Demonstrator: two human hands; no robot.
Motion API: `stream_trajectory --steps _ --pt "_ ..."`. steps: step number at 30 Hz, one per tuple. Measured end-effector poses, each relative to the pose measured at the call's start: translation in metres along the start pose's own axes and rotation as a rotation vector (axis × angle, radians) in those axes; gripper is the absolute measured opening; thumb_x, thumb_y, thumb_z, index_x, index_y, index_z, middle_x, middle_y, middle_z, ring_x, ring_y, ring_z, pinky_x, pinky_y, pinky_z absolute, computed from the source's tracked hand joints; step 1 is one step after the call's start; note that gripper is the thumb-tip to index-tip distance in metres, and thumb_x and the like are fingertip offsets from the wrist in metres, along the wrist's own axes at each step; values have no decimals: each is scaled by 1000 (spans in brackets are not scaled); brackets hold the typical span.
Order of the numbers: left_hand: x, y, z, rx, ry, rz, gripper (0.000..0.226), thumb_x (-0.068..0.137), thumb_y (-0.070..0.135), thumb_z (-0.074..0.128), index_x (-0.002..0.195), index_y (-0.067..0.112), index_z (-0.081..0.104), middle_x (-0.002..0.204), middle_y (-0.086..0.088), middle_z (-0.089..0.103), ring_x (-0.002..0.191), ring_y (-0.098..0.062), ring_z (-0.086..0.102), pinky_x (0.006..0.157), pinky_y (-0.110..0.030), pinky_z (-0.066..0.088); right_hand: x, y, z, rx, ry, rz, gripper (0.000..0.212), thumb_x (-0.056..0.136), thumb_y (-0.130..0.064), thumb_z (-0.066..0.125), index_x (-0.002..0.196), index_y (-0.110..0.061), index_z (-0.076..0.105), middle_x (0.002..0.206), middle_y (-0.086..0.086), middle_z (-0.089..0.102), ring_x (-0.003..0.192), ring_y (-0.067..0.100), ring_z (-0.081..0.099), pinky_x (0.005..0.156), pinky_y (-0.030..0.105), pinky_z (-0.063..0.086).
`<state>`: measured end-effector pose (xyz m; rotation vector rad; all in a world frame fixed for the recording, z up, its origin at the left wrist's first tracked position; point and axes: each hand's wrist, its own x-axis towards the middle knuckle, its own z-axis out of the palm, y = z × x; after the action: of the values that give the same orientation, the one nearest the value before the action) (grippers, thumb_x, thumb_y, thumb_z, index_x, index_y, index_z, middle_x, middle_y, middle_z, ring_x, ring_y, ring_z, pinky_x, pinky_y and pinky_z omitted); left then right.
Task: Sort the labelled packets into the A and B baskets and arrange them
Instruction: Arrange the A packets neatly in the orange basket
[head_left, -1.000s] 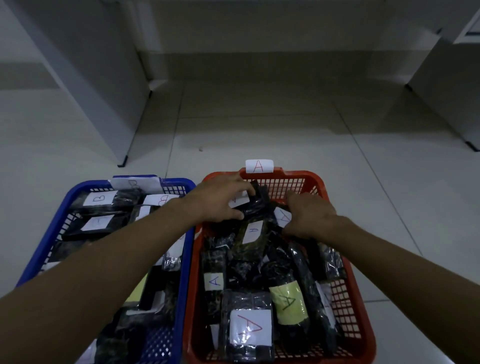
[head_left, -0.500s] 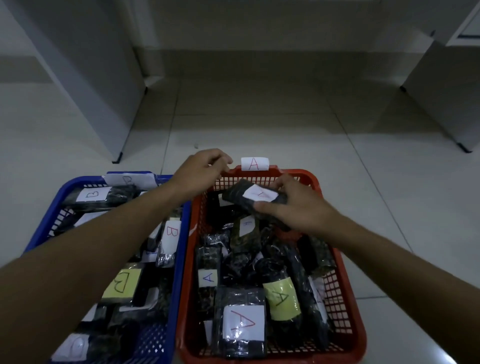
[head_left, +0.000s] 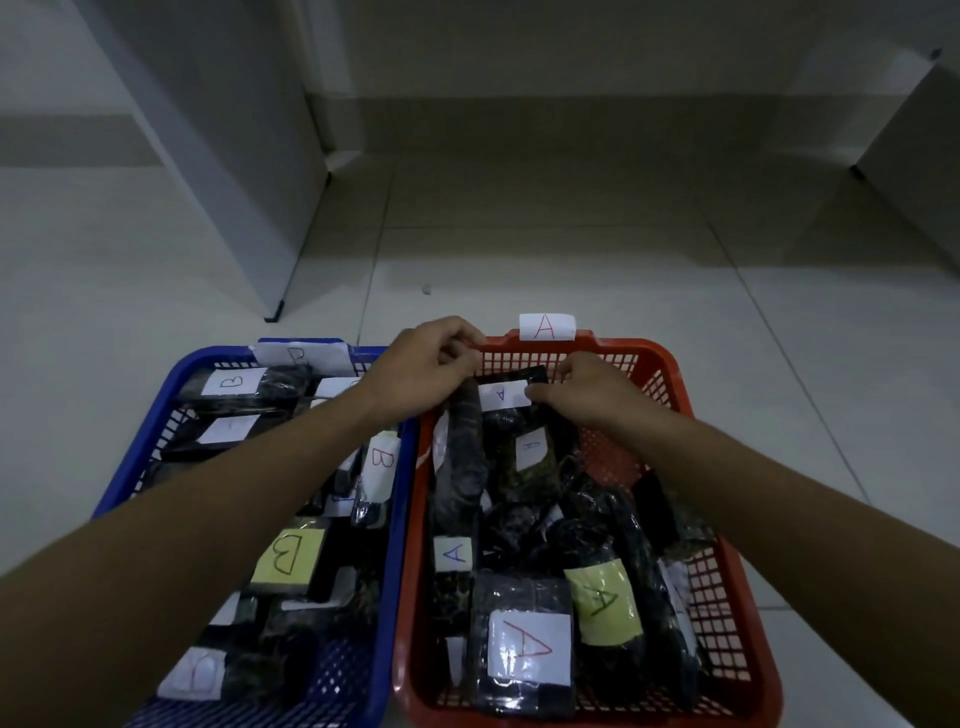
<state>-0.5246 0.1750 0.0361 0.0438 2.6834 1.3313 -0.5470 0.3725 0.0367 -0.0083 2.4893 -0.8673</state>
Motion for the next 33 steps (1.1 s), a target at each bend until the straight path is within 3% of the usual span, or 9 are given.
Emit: stream_trajectory --steps 3,6,10,15,18,21,24,28,33 --pt "2 -1 -5 -60 2 -29 18 93 15 58 108 23 63 107 4 67 102 -8 62 86 -27 53 14 1 11 -45 -29 27 24 88 -41 69 94 -19 64 93 0 67 88 19 65 69 28 48" --pt "-1 -4 -7 56 -94 -57 23 88 9 66 106 24 64 101 4 69 97 -7 64 84 -22 52 18 4 19 -43 -26 43 31 82 -38 77 101 -17 66 97 1 69 89 19 66 70 29 51" --pt "-4 0 -2 266 -141 -24 28 83 23 75 110 23 66 93 8 71 86 -2 64 76 -18 50 10 8 9 121 -84 43 10 87 -22 73 90 -15 66 97 5 71 87 17 67 68 26 50" --pt "-1 8 -1 382 -179 -100 40 82 39 74 116 22 64 101 5 71 93 -10 65 85 -28 51 1 2 5 205 -152 88 14 90 -20 70 91 -19 56 93 -1 64 73 7 56 55 21 38" --pt "-1 10 0 479 -150 -166 44 78 51 73 111 23 65 106 4 67 98 -15 63 87 -34 53 0 5 8 313 -106 63 18 90 -15 71 85 -18 54 85 -2 62 72 8 59 53 19 43" --pt "-1 15 1 544 -130 -199 48 76 62 69 103 24 66 101 6 65 89 -12 60 77 -29 51 -1 13 14 453 27 -16 27 88 -13 72 105 -14 52 105 6 64 88 17 66 66 25 54" --pt "-1 21 2 576 -198 -192 51 77 66 65 106 24 66 105 5 66 93 -13 60 80 -31 51 -4 19 -7 585 206 -130 30 87 -4 70 108 -14 52 114 8 61 93 19 66 62 24 56" --pt "-1 30 3 446 -307 -256 49 80 54 71 117 24 61 115 9 54 110 -15 53 88 -29 45 -14 27 -60 146 426 -235 23 90 -12 66 109 -22 61 105 -5 66 90 14 63 71 26 50" --pt "8 38 10 78 -350 -293 22 80 29 77 97 20 66 98 12 58 100 -12 54 71 -23 41 -3 38 -55 -245 229 -157 25 94 -13 58 118 -20 64 120 3 65 105 21 61 85 31 50"
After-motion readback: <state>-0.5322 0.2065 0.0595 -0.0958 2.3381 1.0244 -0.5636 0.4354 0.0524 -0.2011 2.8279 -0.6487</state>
